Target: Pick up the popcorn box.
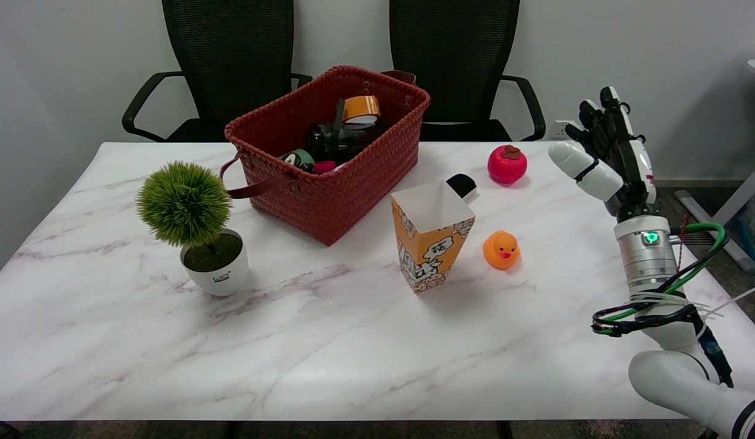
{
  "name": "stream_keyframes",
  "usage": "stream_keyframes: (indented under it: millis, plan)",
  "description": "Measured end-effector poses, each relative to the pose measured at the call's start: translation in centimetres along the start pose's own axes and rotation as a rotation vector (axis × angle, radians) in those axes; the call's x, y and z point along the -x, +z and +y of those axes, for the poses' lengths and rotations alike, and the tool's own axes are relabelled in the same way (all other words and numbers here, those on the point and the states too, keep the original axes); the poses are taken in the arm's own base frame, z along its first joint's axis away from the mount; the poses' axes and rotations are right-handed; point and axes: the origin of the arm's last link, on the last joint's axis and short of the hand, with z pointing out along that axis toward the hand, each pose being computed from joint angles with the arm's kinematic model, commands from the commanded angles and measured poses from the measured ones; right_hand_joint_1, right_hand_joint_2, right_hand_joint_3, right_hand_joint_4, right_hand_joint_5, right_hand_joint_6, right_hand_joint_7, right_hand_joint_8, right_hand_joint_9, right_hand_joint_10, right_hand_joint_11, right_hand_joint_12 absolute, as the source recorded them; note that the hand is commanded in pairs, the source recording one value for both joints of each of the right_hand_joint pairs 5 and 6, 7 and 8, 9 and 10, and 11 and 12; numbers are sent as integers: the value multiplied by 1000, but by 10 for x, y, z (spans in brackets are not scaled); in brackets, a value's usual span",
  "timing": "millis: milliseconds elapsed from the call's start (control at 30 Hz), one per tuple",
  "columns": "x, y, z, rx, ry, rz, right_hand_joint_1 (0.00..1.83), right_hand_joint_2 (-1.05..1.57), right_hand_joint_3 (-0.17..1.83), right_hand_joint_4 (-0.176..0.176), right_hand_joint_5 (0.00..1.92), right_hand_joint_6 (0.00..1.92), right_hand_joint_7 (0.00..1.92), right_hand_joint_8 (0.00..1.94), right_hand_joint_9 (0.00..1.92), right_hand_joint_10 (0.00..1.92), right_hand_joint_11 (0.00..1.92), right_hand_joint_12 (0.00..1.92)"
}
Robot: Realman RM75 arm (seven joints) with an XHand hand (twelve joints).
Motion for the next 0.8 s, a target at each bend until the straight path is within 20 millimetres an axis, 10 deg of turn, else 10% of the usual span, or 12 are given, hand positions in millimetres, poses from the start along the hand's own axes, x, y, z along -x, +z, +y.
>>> stream_keyframes:
  millis: [433, 800]
  plan:
    - [20, -9, 6, 64, 6, -118, 704, 650, 253, 0, 0, 0, 0, 0, 16, 16, 179, 179]
    - [36, -16, 11, 112, 9, -201, 809, 531, -34, 0, 0, 0, 0, 0, 15, 15, 176, 176]
